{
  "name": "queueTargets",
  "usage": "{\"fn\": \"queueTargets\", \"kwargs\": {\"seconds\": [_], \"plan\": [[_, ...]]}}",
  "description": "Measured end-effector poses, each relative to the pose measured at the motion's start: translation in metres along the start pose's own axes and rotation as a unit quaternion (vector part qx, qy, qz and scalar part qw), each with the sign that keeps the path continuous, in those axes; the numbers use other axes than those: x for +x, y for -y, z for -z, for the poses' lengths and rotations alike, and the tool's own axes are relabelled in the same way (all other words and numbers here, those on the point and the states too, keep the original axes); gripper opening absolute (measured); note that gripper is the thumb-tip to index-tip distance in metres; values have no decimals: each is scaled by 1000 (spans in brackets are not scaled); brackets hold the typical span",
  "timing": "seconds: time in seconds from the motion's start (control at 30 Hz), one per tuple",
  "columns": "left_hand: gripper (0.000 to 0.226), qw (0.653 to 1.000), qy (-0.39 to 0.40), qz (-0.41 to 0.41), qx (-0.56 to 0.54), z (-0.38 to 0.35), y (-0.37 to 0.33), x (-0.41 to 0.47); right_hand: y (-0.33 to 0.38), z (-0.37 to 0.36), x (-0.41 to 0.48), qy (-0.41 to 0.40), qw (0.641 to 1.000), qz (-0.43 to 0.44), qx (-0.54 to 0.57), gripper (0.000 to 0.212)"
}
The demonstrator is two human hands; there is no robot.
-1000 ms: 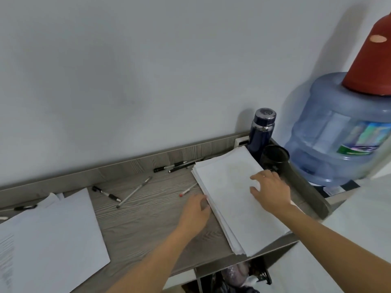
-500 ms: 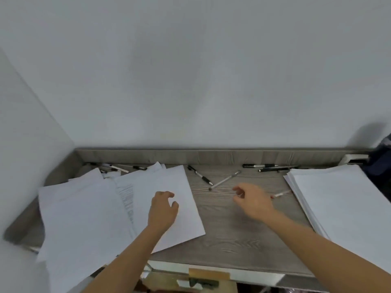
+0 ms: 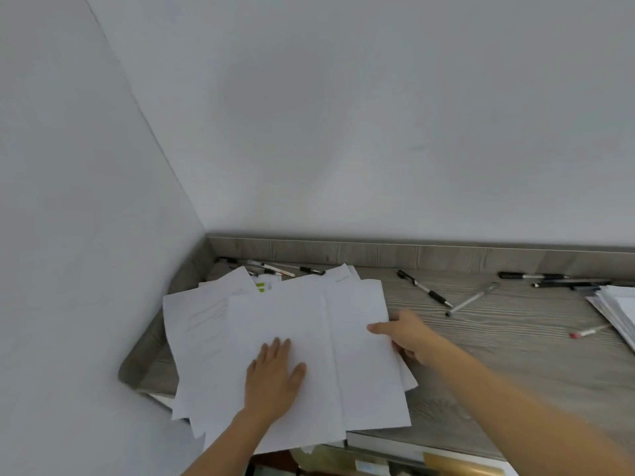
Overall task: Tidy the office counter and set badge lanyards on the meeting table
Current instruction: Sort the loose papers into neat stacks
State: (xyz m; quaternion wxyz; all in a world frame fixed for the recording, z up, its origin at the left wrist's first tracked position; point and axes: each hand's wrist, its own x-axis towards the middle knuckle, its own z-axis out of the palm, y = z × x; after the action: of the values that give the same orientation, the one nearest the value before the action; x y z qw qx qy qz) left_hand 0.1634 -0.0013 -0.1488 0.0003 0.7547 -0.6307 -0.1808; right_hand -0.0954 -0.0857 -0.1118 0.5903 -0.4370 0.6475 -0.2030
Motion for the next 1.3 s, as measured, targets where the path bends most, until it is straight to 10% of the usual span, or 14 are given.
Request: {"fn": "queueTargets", "kwargs": {"seconds": [0.13, 0.33, 0.6, 0.77, 0.9, 1.13, 1.3], "plan": [[59, 994, 3, -47, -100, 8, 2, 7, -8, -12, 7, -21, 997, 41, -60, 9], [53, 983, -111, 119, -89, 19, 55, 21, 2, 8, 3, -229, 916, 134, -300, 25], [62, 994, -39, 44, -96, 12, 27, 15, 7, -37, 1, 5, 997, -2, 80, 33], [49, 958, -112, -1, -265, 20, 31, 14, 7, -60, 0, -3, 999, 36, -3, 38], [54, 981, -106, 112, -118, 23, 82, 18, 26, -43, 2, -32, 998, 56, 0, 26], [54, 999, 24, -32, 1, 27, 84, 22, 39, -26, 25, 31, 999, 31, -4, 31], [55, 973, 9, -33, -229, 36, 72, 28, 31, -40, 26, 52, 997, 17, -61, 34]]}}
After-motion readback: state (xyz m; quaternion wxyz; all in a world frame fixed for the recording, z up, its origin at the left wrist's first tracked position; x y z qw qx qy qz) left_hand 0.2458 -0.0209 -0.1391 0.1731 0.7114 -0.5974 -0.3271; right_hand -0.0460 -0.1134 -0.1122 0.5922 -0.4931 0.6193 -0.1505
